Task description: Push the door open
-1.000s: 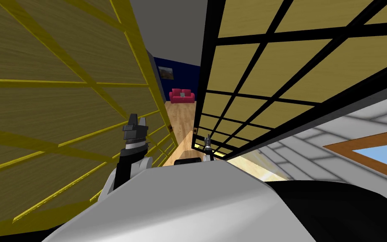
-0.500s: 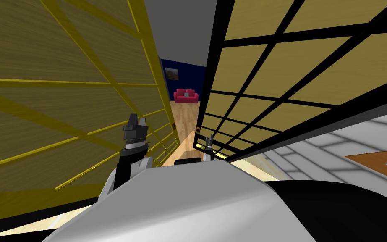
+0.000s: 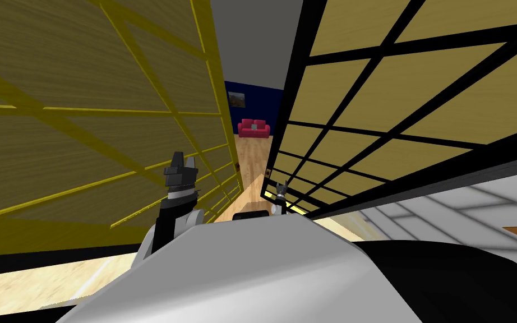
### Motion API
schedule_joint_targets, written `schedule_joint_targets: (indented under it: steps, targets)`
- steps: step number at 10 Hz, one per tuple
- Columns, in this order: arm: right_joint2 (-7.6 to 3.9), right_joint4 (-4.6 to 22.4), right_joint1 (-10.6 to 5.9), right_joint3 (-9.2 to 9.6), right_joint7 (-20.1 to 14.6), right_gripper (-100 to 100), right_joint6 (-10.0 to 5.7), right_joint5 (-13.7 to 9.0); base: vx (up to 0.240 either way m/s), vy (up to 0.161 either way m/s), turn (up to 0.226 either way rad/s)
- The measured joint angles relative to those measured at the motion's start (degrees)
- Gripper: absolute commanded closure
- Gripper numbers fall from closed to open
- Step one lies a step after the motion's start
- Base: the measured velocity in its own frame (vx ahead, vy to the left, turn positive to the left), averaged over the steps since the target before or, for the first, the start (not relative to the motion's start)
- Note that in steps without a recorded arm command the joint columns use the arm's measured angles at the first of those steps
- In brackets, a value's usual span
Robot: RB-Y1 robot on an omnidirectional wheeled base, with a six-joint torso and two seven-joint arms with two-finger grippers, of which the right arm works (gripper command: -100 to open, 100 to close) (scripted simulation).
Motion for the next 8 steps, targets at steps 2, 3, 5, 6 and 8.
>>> schedule_joint_targets:
  steps: [2, 3, 5, 6, 8]
  targets:
    - [0.05, -0.8, 0.12, -0.4, -2.3, -100, 0.08, -1.9, -0.037, 0.021, 0.175]
    - [0.15, -0.9, 0.05, -0.72, -3.8, -100, -0.1, -3.5, -0.029, 0.02, 0.073]
    - [0.47, -0.1, -0.36, -1.0, -6.5, -100, -1.04, -5.2, -0.029, 0.029, 0.174]
    - [0.67, -0.4, -0.37, -1.31, -7.9, -100, -1.26, -6.7, -0.025, 0.025, 0.074]
    - [0.83, 0.3, -0.87, -1.66, -10.5, -100, -1.93, -8.5, -0.028, 0.029, 0.183]
